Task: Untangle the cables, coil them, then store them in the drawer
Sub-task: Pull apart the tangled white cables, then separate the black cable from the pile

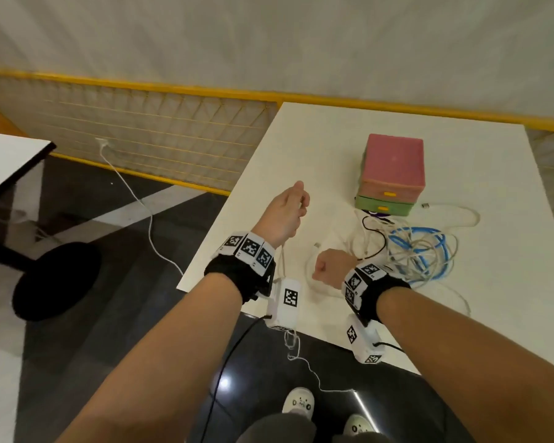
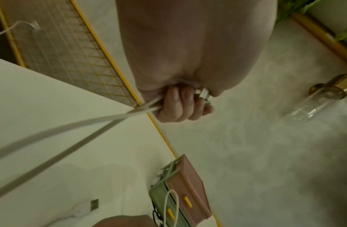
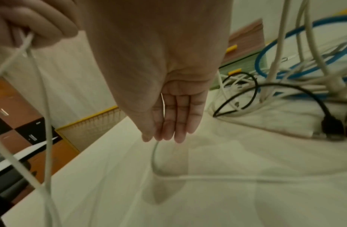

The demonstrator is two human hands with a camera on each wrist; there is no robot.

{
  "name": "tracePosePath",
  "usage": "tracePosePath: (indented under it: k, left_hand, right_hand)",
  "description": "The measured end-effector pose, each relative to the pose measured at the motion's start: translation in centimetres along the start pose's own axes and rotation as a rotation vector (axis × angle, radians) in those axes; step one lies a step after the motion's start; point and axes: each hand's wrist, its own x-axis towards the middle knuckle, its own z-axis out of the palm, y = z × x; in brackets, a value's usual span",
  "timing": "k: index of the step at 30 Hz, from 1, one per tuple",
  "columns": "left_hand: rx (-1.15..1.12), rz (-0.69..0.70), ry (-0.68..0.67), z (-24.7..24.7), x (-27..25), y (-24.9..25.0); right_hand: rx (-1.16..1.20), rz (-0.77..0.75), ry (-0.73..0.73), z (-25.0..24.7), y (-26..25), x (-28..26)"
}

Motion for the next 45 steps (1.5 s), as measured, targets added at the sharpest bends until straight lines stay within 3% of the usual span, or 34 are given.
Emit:
tracePosePath:
  k: [4, 10, 15, 18, 21, 25, 35, 42, 45]
  left_hand:
    - [-0.038, -0.031, 0.053, -0.5, -0.2, -0.8]
    - [0.002, -0.03, 0.122, -1.0, -0.4, -2.0]
    - [0.076, -0.042, 0.243, 0.0, 0.4, -3.5]
    - [0.021, -0.062, 0.355, 0.9, 1.2, -3.6]
    - [-0.076, -0.101, 0.296, 2.1, 2.1, -2.5]
    - [-0.161, -0.12, 0.107, 3.7, 2.5, -0.6]
    - [-0.481, 0.146, -0.113, 5.7, 1.2, 7.0]
    - [-0.485, 0.416, 0.184, 1.9, 0.6, 11.7]
    - [-0.154, 0.544, 0.188, 2.1, -0.1, 12.0]
  right_hand:
    - [-0.064, 0.01, -0.039, 2.1, -0.1, 0.7]
    - [0.025, 0.036, 0.075, 3.7, 0.5, 0.2]
    - [0.515, -0.087, 0.379, 1.0, 0.4, -2.2]
    - [0.65, -0.22, 0.555, -0.7, -0.2, -5.1]
    - [0.653, -0.316, 0.606, -1.5, -0.4, -7.8]
    - [0.609, -0.336, 0.633, -2.3, 0.4, -9.9]
    - [0.582, -0.333, 0.678, -4.0, 4.7, -10.5]
    - [0.538, -0.277, 0.638, -5.2, 9.0, -12.2]
    - [0.485, -0.207, 0.659, -6.6, 9.9, -12.7]
